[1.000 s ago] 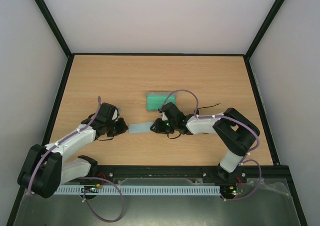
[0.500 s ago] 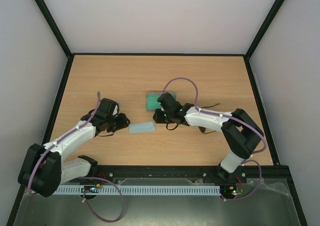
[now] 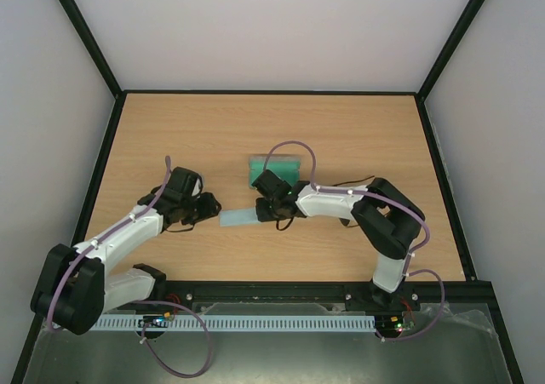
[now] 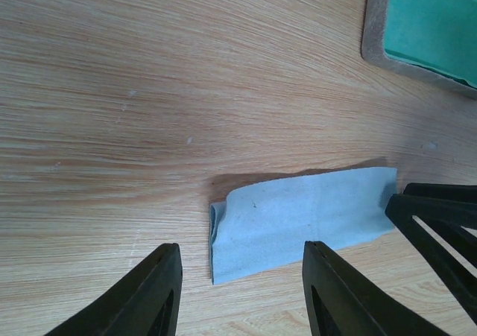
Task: Organize the sunglasses
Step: Pick up the glasses cleaning cloth from the center of the board.
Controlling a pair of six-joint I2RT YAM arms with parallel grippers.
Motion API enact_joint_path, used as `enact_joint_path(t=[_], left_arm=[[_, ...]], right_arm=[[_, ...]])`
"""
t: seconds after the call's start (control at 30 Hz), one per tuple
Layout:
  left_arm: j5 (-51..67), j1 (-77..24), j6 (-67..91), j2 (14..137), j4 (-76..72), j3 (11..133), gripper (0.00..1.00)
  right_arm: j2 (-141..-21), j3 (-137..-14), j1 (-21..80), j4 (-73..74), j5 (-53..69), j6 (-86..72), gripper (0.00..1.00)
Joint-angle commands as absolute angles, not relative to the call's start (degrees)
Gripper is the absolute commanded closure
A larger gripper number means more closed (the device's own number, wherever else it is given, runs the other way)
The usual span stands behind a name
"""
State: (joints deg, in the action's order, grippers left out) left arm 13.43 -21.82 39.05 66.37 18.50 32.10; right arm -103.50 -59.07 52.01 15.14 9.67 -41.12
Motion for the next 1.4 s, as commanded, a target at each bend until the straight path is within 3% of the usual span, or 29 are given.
enact_joint_path(t=[0.0,0.83,1.37], left_arm=[[13.68,-21.62,39.4,65.71,18.16,31.25,0.52],[14.67,-21.65,39.3,64.95,17.29,30.21,0.52],[11.33,-26.14,42.04,64.45,18.35,28.97,0.43]], right_arm=[[-104.57,-59.76,53.02,16.03,7.48,-42.39,0.69],[-108.27,-61.04,55.43,19.03,4.29,-43.08,0.77],[-108.53,-60.47,55.73,17.05,5.9,-43.43,0.97]])
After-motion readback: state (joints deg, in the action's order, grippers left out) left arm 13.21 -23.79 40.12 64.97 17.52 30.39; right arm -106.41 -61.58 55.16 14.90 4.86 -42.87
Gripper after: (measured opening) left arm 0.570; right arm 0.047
